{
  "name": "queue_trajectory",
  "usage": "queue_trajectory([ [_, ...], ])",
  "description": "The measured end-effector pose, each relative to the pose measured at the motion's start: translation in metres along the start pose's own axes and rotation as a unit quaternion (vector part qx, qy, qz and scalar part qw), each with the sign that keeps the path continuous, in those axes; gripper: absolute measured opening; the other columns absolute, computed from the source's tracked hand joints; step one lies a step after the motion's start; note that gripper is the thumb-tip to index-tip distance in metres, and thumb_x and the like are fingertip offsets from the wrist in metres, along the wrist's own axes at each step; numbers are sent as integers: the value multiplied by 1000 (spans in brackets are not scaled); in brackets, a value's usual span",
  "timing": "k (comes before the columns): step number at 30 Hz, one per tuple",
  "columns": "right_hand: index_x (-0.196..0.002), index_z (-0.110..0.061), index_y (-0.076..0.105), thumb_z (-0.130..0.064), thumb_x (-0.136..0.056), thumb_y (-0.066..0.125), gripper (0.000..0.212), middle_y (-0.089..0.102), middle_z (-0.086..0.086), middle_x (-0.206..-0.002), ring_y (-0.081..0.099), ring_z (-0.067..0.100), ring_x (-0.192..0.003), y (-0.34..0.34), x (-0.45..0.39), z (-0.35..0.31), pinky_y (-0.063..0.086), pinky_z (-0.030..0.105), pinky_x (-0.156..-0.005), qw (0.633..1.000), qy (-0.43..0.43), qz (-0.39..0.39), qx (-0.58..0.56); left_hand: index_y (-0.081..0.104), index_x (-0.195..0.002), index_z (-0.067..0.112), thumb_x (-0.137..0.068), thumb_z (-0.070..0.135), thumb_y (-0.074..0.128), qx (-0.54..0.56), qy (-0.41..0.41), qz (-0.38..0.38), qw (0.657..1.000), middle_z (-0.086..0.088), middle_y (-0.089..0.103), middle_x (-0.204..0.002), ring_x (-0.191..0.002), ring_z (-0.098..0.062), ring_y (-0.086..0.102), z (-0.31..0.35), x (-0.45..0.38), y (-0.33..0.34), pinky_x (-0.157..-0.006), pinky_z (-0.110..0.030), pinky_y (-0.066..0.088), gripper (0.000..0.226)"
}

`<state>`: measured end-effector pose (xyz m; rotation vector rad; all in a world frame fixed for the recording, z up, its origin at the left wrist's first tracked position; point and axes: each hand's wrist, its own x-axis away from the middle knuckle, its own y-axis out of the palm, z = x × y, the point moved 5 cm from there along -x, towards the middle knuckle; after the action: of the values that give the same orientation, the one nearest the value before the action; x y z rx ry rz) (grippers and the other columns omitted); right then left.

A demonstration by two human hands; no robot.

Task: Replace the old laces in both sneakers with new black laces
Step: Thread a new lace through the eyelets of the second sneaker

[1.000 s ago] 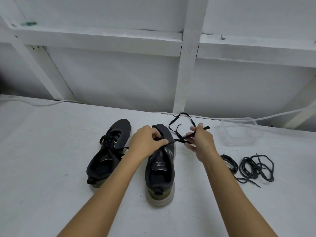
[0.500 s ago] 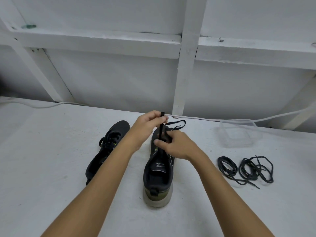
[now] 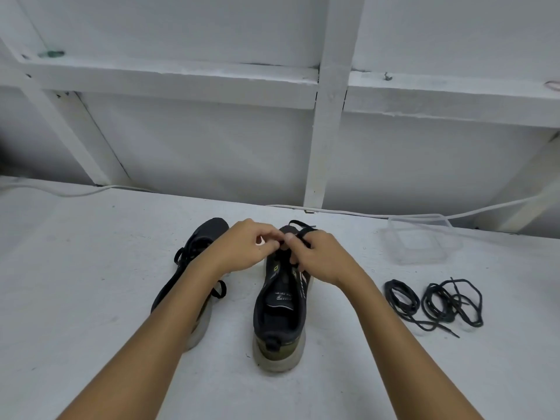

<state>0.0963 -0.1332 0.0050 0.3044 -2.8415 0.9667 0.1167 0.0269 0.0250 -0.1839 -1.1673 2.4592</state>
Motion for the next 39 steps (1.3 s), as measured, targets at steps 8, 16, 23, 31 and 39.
queue_trajectory([
  [8,-80,0,69,-32,-94,48,41,74,15,-80,68,33,-74,-35,8,80,55,40,-68,965,191,181,-21,63,-70,23,-87,27,45,148,-98,12,984,4,64,-61,-52,-7,44,-31,35,-25,-61,-31,38,24],
  [16,-123,-20,57,-26,-95,64,29,61,2,-119,61,23,-98,-21,23,78,43,33,-76,960,125,182,175,68,-71,24,-77,22,51,220,-64,160,960,6,62,-57,-52,-2,52,-42,58,-62,-51,-10,38,18],
  [23,-145,-33,53,-43,-91,71,58,54,-17,-141,46,0,-128,19,19,3,35,20,-108,984,-155,87,13,73,-79,34,-80,27,58,163,-8,110,980,9,63,-63,-59,-8,55,-19,57,-57,-60,-22,45,17],
  [31,-97,-23,68,-21,-100,53,16,70,-5,-87,61,21,-87,-7,-6,-1,48,35,-74,975,-63,214,14,73,-81,29,-95,30,65,78,-36,45,995,3,58,-64,-64,-20,53,-20,55,-45,-67,-32,43,16],
  [39,-153,-33,41,-24,-95,63,62,38,-4,-159,33,23,-143,-11,0,14,37,42,-113,979,-61,93,169,72,-83,34,-97,35,58,58,-45,39,997,4,66,-77,-73,-21,61,-15,61,-40,-69,-32,48,20],
])
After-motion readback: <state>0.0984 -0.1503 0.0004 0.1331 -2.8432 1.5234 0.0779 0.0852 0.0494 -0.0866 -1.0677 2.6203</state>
